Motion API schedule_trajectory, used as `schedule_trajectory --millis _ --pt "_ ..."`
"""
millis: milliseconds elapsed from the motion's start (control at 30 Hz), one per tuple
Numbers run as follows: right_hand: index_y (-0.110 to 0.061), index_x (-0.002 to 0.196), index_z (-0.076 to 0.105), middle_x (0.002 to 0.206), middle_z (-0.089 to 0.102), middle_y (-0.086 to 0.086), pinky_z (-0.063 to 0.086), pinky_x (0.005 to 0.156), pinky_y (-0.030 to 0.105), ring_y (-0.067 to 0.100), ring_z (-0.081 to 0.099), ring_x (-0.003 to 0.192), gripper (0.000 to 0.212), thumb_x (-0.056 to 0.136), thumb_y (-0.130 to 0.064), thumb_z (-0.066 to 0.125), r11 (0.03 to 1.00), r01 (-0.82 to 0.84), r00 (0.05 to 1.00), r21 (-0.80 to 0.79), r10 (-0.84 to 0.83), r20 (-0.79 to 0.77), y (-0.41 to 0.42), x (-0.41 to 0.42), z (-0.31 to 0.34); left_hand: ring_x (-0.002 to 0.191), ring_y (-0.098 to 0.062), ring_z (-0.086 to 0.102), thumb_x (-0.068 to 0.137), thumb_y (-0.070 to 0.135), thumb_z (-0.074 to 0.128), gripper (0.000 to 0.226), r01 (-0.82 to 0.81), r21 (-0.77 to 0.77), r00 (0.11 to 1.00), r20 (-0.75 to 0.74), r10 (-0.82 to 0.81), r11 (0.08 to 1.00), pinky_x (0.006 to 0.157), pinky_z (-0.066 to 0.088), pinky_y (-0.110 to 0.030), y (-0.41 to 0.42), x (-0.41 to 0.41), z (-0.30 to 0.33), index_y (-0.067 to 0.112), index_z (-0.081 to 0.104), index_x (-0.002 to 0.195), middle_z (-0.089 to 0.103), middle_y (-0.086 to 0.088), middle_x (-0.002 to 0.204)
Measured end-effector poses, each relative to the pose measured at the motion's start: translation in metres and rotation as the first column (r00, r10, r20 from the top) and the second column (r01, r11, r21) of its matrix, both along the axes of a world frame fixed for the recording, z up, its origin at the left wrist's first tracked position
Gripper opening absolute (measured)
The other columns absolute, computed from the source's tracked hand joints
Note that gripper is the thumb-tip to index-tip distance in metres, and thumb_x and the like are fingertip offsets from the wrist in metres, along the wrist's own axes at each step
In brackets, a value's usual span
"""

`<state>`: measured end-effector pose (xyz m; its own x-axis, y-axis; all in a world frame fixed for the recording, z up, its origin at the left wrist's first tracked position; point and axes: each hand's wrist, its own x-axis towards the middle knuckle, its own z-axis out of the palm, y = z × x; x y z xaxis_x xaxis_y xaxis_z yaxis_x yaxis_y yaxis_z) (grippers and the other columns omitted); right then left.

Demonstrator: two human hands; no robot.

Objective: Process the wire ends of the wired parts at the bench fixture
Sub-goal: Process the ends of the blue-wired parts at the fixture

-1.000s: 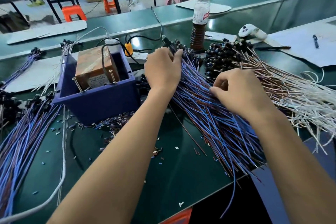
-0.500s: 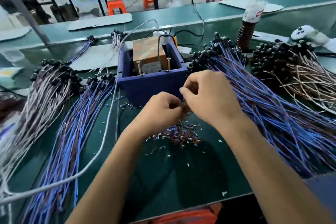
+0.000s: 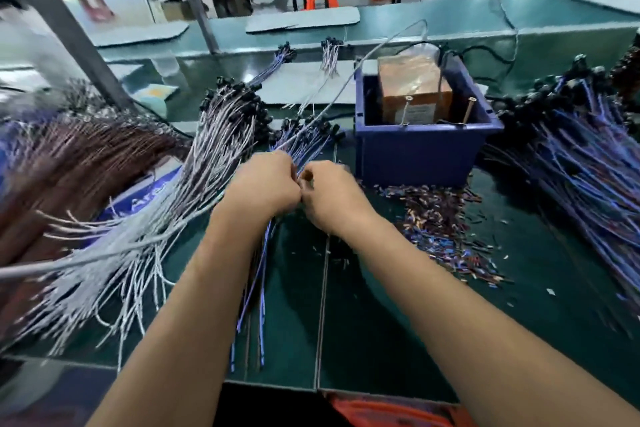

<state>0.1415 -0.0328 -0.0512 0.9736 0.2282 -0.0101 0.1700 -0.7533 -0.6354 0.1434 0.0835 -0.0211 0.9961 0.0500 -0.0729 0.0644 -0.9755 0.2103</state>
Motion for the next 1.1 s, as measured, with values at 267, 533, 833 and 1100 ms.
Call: schedule_trajectory --millis 267,533,833,1100 --pt "-0.01 0.12 0.054 0.104 0.069 0.017 0.039 0.063 0.035 0.041 0.068 0.094 0.028 0.104 -0.034 0.051 0.994 0.079 0.983 -0.076 -0.065 0.172 0.011 -0.011 -0.015 0.106 -0.038 0.066 0.089 0.019 0.071 0.017 0.003 -0.015 0.979 0.205 0.0 1.0 0.087 0.054 -0.042 -0.01 0.055 -0.009 0.013 0.071 0.105 0.07 -0.014 0.109" --pt "-0.01 0.12 0.061 0.114 0.06 0.014 0.049 0.089 0.04 0.032 0.058 0.107 0.048 0.109 -0.048 0.034 0.879 -0.071 0.896 -0.471 0.264 0.357 0.012 -0.04 -0.03 0.107 -0.044 0.065 0.087 0.003 0.068 0.018 0.064 0.127 0.985 0.149 -0.083 0.99 0.082 0.053 -0.045 -0.033 0.08 -0.012 0.001 0.067 0.105 0.067 -0.023 0.11" --pt "-0.019 0.083 0.051 0.093 0.067 0.012 0.051 0.069 0.041 0.039 0.067 0.082 0.039 0.107 -0.05 0.045 0.965 0.026 0.918 -0.261 0.08 0.388 -0.046 -0.018 -0.015 0.107 -0.043 0.066 0.086 0.003 0.059 0.029 -0.041 0.017 0.981 0.188 0.037 0.999 0.083 0.052 -0.042 -0.026 0.076 -0.017 0.008 0.073 0.111 0.069 -0.021 0.113" --pt "-0.021 0.086 0.062 0.093 0.068 0.006 0.043 0.067 0.036 0.035 0.067 0.089 0.043 0.101 -0.059 0.051 0.903 -0.176 0.874 -0.392 0.327 0.361 -0.033 -0.027 -0.023 0.102 -0.04 0.064 0.095 0.004 0.038 0.025 -0.15 -0.536 0.937 0.192 0.292 0.831 0.081 0.051 -0.037 -0.025 0.07 -0.004 -0.001 0.048 0.117 0.066 -0.021 0.114"
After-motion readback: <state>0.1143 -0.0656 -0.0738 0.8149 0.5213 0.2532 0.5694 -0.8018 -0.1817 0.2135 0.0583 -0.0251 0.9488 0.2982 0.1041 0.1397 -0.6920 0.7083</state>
